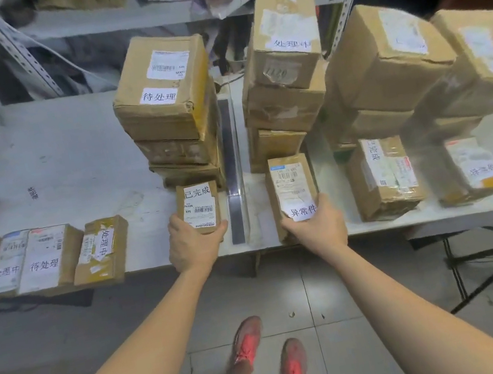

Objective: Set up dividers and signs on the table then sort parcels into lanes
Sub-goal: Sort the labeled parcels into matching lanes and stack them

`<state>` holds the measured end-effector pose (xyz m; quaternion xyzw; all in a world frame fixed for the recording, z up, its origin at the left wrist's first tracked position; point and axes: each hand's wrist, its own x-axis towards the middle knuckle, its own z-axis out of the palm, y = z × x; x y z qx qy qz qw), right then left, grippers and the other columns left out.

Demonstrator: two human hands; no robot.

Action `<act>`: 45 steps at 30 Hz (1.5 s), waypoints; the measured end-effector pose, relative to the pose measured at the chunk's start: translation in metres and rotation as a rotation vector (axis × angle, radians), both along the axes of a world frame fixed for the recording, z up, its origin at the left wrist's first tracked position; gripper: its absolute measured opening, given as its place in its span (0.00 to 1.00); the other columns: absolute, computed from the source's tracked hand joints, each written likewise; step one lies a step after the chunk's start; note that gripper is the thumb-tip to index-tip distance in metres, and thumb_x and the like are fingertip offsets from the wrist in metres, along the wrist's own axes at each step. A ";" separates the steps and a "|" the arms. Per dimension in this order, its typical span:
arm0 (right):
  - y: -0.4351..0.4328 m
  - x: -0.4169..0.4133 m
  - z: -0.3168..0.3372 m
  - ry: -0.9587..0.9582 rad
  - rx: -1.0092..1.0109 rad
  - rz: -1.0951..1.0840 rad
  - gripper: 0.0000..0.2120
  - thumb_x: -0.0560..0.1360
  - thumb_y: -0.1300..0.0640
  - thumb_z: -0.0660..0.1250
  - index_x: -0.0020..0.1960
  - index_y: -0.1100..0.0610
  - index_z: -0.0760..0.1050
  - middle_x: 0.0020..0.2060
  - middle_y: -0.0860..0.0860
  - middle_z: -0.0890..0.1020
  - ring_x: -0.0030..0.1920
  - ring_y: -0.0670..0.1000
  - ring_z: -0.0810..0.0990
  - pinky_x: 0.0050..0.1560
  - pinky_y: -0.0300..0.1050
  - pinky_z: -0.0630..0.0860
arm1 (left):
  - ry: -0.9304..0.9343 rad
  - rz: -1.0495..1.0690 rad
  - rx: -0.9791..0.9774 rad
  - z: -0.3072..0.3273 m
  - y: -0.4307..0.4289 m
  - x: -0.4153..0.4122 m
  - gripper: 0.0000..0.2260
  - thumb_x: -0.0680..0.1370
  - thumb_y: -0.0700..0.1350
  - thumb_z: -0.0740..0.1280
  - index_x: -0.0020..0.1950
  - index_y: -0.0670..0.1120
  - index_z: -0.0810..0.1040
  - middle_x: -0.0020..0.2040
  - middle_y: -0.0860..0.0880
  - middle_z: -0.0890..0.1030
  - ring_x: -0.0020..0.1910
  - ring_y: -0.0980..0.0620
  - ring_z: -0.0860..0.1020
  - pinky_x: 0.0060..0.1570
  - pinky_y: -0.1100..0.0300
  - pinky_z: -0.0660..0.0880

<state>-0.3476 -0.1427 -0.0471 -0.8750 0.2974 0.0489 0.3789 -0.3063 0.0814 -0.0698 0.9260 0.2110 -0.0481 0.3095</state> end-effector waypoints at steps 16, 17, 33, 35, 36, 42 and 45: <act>-0.016 0.023 0.048 -0.159 -0.241 0.298 0.35 0.73 0.41 0.65 0.75 0.54 0.62 0.68 0.54 0.72 0.67 0.57 0.70 0.63 0.55 0.72 | 0.056 -0.294 0.378 0.067 0.041 -0.004 0.30 0.76 0.59 0.66 0.72 0.42 0.67 0.68 0.44 0.73 0.65 0.41 0.73 0.62 0.50 0.69; -0.011 0.027 0.055 -0.171 -0.273 0.361 0.34 0.73 0.41 0.65 0.75 0.54 0.63 0.68 0.54 0.72 0.67 0.57 0.70 0.63 0.55 0.72 | 0.057 -0.314 0.421 0.077 0.049 -0.005 0.29 0.77 0.57 0.65 0.73 0.42 0.67 0.69 0.44 0.73 0.65 0.41 0.72 0.63 0.50 0.69; 0.159 0.032 0.138 -0.366 -0.543 0.838 0.33 0.75 0.44 0.66 0.76 0.53 0.62 0.71 0.51 0.70 0.70 0.55 0.68 0.62 0.53 0.73 | -0.054 -0.288 0.682 0.173 0.222 -0.041 0.26 0.77 0.54 0.64 0.73 0.46 0.66 0.68 0.46 0.74 0.65 0.44 0.73 0.59 0.51 0.70; 0.187 0.030 0.143 -0.373 -0.572 0.854 0.33 0.74 0.45 0.66 0.75 0.53 0.62 0.71 0.51 0.70 0.69 0.55 0.68 0.61 0.52 0.73 | -0.070 -0.285 0.676 0.173 0.251 -0.044 0.27 0.77 0.54 0.64 0.74 0.46 0.65 0.68 0.46 0.73 0.64 0.44 0.73 0.58 0.51 0.70; 0.202 0.029 0.146 -0.370 -0.582 0.853 0.33 0.74 0.45 0.66 0.75 0.53 0.63 0.71 0.51 0.71 0.68 0.55 0.69 0.60 0.52 0.73 | -0.071 -0.289 0.666 0.173 0.265 -0.045 0.27 0.77 0.54 0.65 0.74 0.46 0.64 0.68 0.46 0.73 0.64 0.44 0.73 0.57 0.51 0.71; 0.277 0.019 0.140 -0.305 -0.620 0.836 0.33 0.74 0.45 0.66 0.76 0.53 0.61 0.72 0.51 0.70 0.69 0.55 0.68 0.60 0.53 0.73 | -0.082 -0.337 0.670 0.158 0.344 -0.041 0.24 0.77 0.54 0.65 0.69 0.45 0.68 0.63 0.45 0.76 0.60 0.44 0.75 0.53 0.50 0.73; 0.304 0.016 0.132 -0.276 -0.614 0.819 0.33 0.74 0.45 0.67 0.76 0.53 0.61 0.70 0.52 0.71 0.69 0.56 0.68 0.59 0.54 0.73 | -0.066 -0.350 0.632 0.150 0.369 -0.036 0.23 0.76 0.54 0.65 0.68 0.45 0.68 0.63 0.45 0.75 0.61 0.44 0.74 0.53 0.49 0.72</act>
